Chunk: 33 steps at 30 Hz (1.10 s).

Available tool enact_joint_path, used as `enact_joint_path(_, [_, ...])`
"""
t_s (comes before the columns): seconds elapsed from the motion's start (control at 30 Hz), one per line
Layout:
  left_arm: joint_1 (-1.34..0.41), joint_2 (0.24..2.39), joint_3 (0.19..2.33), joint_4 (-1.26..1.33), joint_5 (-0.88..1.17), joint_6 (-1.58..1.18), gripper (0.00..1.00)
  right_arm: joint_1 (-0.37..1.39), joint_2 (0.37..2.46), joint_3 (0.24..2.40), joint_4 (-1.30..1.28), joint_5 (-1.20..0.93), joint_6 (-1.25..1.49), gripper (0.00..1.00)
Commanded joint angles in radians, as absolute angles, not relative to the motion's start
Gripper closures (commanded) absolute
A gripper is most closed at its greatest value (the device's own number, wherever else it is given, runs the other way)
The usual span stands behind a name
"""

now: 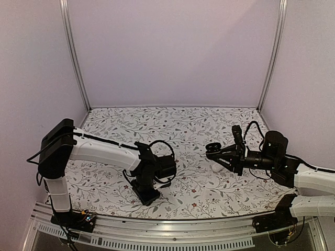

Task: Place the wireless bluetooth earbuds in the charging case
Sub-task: Pick up the right earbud from the corner of the board.

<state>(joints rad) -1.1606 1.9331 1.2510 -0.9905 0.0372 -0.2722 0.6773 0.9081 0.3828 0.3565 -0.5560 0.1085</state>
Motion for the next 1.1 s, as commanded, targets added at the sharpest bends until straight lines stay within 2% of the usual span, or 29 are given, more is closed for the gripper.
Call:
enact_joint_path(0.0, [-1.172, 1.986, 1.284, -1.019, 0.034, -0.254, 0.6, 0.669, 0.904, 0.379, 0.37, -0.56, 0.1, 1.0])
enact_joint_path(0.7, [-1.173, 2.057, 1.361, -1.048, 0.049, -0.21, 0.77, 0.669, 0.901, 0.371, 0.37, -0.558, 0.097, 1.0])
enact_joint_path(0.8, [-1.173, 2.05, 1.361, -1.045, 0.04, -0.213, 0.83, 0.669, 0.903, 0.373, 0.37, -0.56, 0.096, 1.0])
enact_joint_path(1.07, [-1.132, 1.952, 1.353, -0.966, 0.022, -0.244, 0.86, 0.669, 0.91, 0.382, 0.373, -0.566, 0.097, 1.0])
